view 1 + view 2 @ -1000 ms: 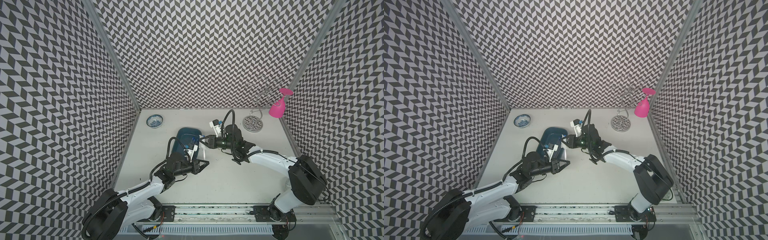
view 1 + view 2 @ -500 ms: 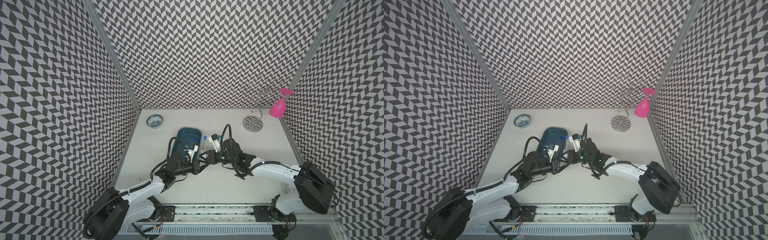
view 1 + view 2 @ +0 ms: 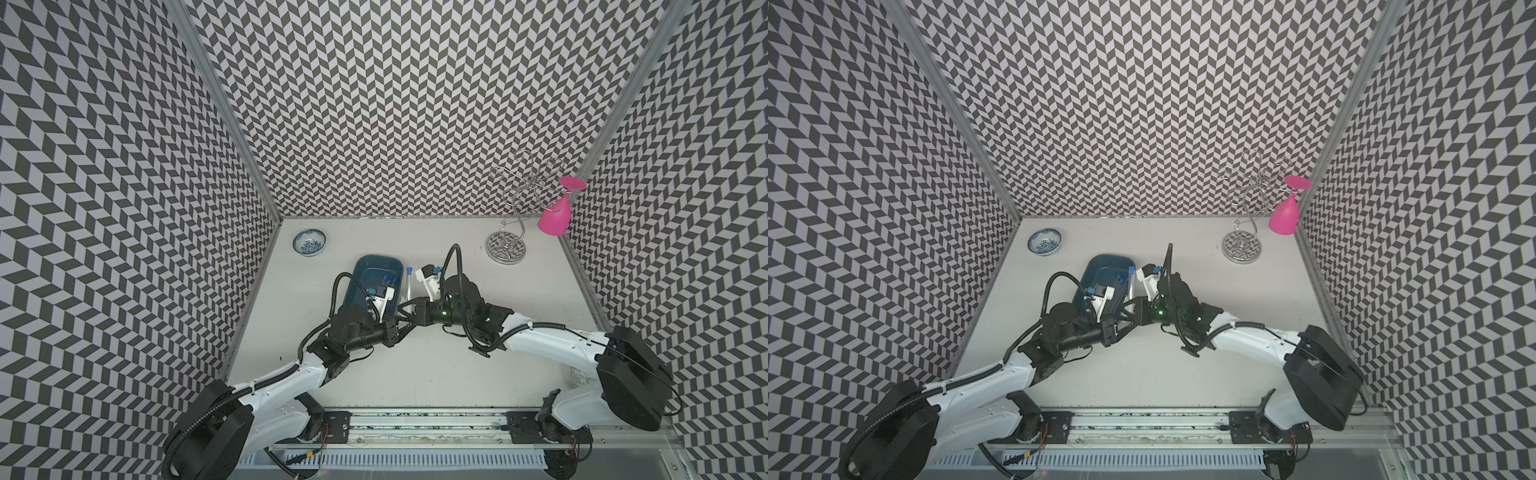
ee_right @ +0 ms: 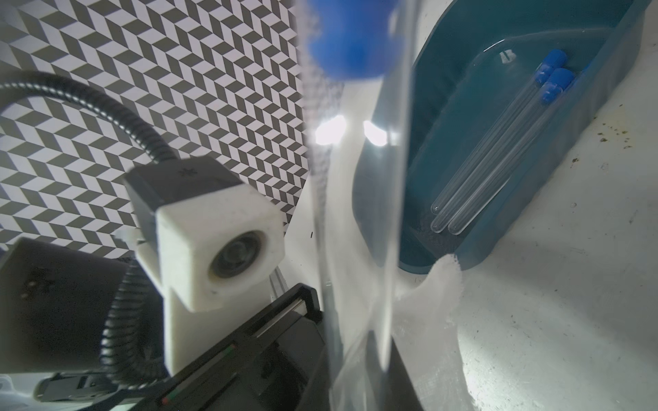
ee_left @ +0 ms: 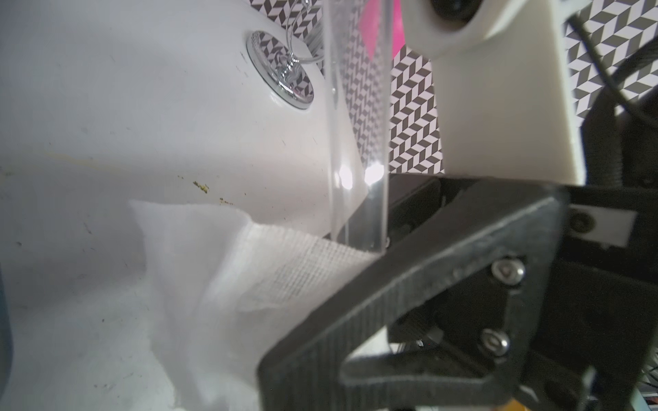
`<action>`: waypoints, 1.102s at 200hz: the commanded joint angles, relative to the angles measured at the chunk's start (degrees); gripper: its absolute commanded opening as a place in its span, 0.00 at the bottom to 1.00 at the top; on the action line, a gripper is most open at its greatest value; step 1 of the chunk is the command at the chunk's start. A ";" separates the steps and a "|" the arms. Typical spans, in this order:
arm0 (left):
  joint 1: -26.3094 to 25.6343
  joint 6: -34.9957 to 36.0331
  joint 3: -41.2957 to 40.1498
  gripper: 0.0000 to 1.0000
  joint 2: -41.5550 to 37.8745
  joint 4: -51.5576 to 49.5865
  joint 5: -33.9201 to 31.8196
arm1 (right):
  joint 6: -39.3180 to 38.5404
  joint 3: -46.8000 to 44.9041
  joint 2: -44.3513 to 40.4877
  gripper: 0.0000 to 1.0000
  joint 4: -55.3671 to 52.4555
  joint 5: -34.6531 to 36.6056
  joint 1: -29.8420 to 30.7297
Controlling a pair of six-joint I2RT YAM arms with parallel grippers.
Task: Wipe the exteriors of test tubes
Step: Wipe the dirt from the test tube.
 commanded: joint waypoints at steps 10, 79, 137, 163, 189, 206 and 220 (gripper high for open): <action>0.14 0.36 1.38 0.17 -2.75 6.13 0.01 | -3.05 3.70 0.72 0.15 -4.37 2.66 -0.48; 0.27 -0.43 -0.83 0.28 -8.32 1.82 -1.18 | -5.44 7.67 0.16 0.13 -6.11 -1.70 -4.57; 4.39 3.89 3.59 0.39 -14.30 -7.22 1.41 | -5.37 0.46 -3.73 0.13 -7.21 -3.22 -5.05; 5.69 8.47 7.49 0.45 -11.51 -9.21 0.83 | -4.09 -4.26 -6.14 0.13 -5.22 -4.01 -3.84; 5.10 11.28 10.47 0.52 -6.17 -9.12 2.82 | -2.70 -6.96 -9.16 0.13 -4.70 -3.55 -3.04; 4.03 12.02 11.08 0.55 -2.89 -8.18 3.53 | -1.93 -7.95 -11.00 0.13 -3.78 -3.65 -2.80; 2.98 11.65 10.78 0.56 -0.96 -6.15 3.21 | -1.63 -8.11 -12.01 0.13 -3.32 -4.10 -2.46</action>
